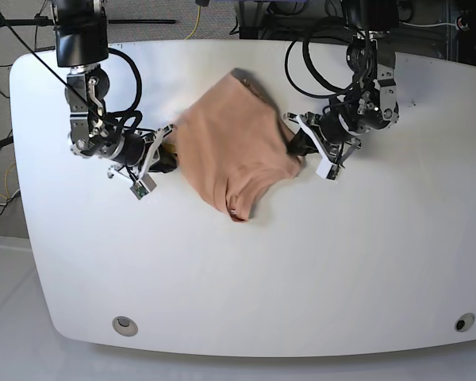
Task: Fold the T-shirt properly
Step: 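Hold the shirt corners with both grippers and lay the bundle flat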
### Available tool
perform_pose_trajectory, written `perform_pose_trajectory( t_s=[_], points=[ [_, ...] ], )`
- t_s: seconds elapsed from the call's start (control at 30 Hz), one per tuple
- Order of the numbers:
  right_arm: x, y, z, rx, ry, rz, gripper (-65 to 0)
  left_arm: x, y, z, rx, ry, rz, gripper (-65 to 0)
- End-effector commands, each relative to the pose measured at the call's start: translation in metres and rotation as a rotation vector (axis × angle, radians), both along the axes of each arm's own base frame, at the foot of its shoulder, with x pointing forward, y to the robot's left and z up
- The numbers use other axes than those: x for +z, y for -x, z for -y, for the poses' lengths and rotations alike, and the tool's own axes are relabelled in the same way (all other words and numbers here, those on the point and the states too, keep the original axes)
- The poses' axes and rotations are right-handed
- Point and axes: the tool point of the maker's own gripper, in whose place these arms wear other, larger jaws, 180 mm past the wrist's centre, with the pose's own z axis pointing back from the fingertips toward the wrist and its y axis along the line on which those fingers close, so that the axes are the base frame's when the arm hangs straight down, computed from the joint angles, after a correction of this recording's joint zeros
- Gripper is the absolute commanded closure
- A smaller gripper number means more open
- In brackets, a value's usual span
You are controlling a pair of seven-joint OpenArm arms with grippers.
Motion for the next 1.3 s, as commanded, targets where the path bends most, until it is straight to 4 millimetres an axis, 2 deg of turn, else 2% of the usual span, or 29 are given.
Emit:
perform_pose_trajectory(
  t_s=[0.0, 0.43, 0.63, 1.0, 1.13, 1.27],
  points=[
    [-0.006, 0.008, 0.017, 0.004, 0.089, -0.039, 0.0, -0.008, -0.003, -0.008, 0.007, -0.047, -0.024, 0.0],
    [-0.016, 0.045, 0.007, 0.035, 0.083, -0.073, 0.0, -0.012, -0.038, -0.004, 0.034, 0.0, -0.01, 0.0],
    [-0.016, 0.058, 0.0, 0.05, 0.075, -0.077, 0.0, -0.002, -0.057, 0.014, 0.048, 0.054, 0.041, 0.0],
    [-0.024, 0.087, -0.004, 0.062, 0.07, -0.116, 0.0, -0.002, -0.067, 0.029, 0.018, 0.071, 0.063, 0.0],
    [-0.023, 0.085, -0.002, 0.057, 0.071, -0.111, 0.0, -0.001, -0.068, 0.031, 0.014, 0.075, 0.074, 0.0],
    [-0.017, 0.076, 0.018, -0.005, 0.081, -0.089, 0.0, 0.0, -0.068, 0.03, 0.017, 0.076, 0.077, 0.0]
  ],
)
